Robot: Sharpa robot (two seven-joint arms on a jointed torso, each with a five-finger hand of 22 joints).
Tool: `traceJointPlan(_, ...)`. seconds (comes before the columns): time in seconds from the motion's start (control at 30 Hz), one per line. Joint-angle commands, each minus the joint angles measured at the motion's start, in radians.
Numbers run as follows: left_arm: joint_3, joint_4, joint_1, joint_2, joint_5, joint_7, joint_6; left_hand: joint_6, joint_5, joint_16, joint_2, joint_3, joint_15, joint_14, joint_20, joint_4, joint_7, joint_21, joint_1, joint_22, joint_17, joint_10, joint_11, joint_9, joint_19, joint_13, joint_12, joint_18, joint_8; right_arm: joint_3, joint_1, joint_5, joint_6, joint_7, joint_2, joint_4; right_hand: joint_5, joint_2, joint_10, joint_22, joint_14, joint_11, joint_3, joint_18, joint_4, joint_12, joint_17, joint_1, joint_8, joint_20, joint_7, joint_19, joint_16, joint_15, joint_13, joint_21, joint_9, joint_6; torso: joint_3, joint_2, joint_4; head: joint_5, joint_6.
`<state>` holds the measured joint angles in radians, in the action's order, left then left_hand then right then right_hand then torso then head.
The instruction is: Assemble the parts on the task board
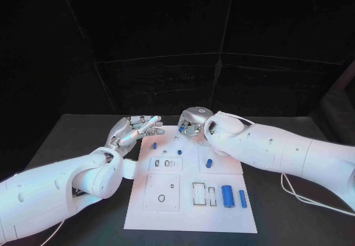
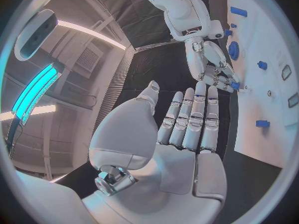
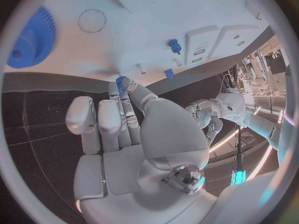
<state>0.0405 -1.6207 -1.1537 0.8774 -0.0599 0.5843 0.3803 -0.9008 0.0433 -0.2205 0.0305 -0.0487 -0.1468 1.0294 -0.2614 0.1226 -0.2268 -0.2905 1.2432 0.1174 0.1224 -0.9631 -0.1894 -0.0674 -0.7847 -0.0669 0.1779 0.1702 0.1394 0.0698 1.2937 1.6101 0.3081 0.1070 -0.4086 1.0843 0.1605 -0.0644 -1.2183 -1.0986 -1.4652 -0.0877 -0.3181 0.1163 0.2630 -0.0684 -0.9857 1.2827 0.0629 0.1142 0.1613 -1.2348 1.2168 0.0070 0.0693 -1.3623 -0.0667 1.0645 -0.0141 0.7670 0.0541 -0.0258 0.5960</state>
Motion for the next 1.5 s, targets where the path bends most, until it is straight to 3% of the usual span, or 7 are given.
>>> traceJointPlan(0.03,-0.001,0.000,-0.002,-0.002,0.002,0.004,-0.017,-0.006,0.006,0.002,0.010,0.007,0.000,0.004,-0.002,0.001,-0.021,0.003,-0.003,-0.001,0.001,-0.006,-0.003,0.001,-0.007,0.001,-0.005,0.015,-0.004,-0.001,0.002,0.028,0.013,0.018,0.006,-0.008,-0.004,0.000,0.006,0.000,-0.017,-0.004,-0.006,-0.019,0.000,0.005,-0.001,-0.011,0.002,0.003,0.005,-0.002,0.006,0.001,-0.001,-0.004,0.000,0.001,0.0005,0.001,0.0010,0.003,0.000)
traceJointPlan(0.37,-0.001,0.003,-0.002,-0.001,0.002,0.002,-0.019,-0.006,0.006,0.002,0.010,0.007,0.000,0.004,-0.002,0.001,-0.021,0.003,-0.003,-0.001,0.001,-0.006,-0.003,0.001,-0.007,0.001,-0.005,0.015,-0.004,-0.001,0.002,0.035,-0.021,0.028,0.017,-0.025,-0.004,0.004,0.009,-0.002,-0.016,-0.005,-0.013,-0.019,-0.004,0.004,-0.002,-0.015,0.002,0.004,0.006,-0.003,0.008,0.002,-0.001,-0.006,0.000,-0.001,-0.0002,0.002,-0.0024,0.006,0.002)
traceJointPlan(0.63,-0.001,0.004,-0.003,-0.003,0.002,0.001,-0.021,-0.006,0.006,0.002,0.010,0.007,0.000,0.004,-0.002,0.001,-0.021,0.003,-0.003,-0.001,0.001,-0.006,-0.003,0.001,-0.007,0.001,-0.005,0.015,-0.004,-0.001,0.002,0.033,-0.057,0.025,0.033,-0.040,-0.006,0.011,0.013,-0.002,-0.014,-0.006,-0.019,-0.019,-0.009,0.005,0.002,-0.022,0.002,0.005,0.007,-0.001,0.008,0.003,-0.002,-0.006,0.001,-0.005,-0.0004,0.003,-0.0008,0.007,0.006)
traceJointPlan(1.1,-0.001,0.008,-0.003,-0.002,0.002,-0.003,-0.023,-0.006,0.006,0.002,0.010,0.007,0.000,0.004,-0.002,0.001,-0.021,0.003,-0.003,-0.001,0.001,-0.006,-0.003,0.001,-0.007,0.001,-0.005,0.015,-0.004,-0.001,0.002,0.029,-0.038,0.014,0.037,-0.038,-0.005,0.011,0.014,-0.003,-0.014,-0.006,-0.020,-0.019,-0.010,0.005,0.003,-0.022,0.002,0.005,0.007,-0.001,0.008,0.003,-0.002,-0.006,0.001,-0.005,-0.0005,0.003,-0.0033,0.010,0.006)
traceJointPlan(1.5,-0.001,0.012,-0.004,-0.005,0.002,-0.006,-0.027,-0.007,0.006,0.004,0.011,0.007,0.000,0.005,-0.002,0.000,-0.021,0.004,-0.003,-0.002,0.001,-0.006,-0.003,0.001,-0.009,0.001,-0.006,0.015,-0.005,-0.001,0.002,0.029,-0.006,0.012,0.039,-0.038,-0.005,0.013,0.016,-0.003,-0.014,-0.006,-0.024,-0.019,-0.012,0.005,0.003,-0.023,0.001,0.006,0.008,-0.001,0.008,0.003,-0.002,-0.007,0.001,-0.007,-0.0006,0.004,-0.0015,0.009,0.006)
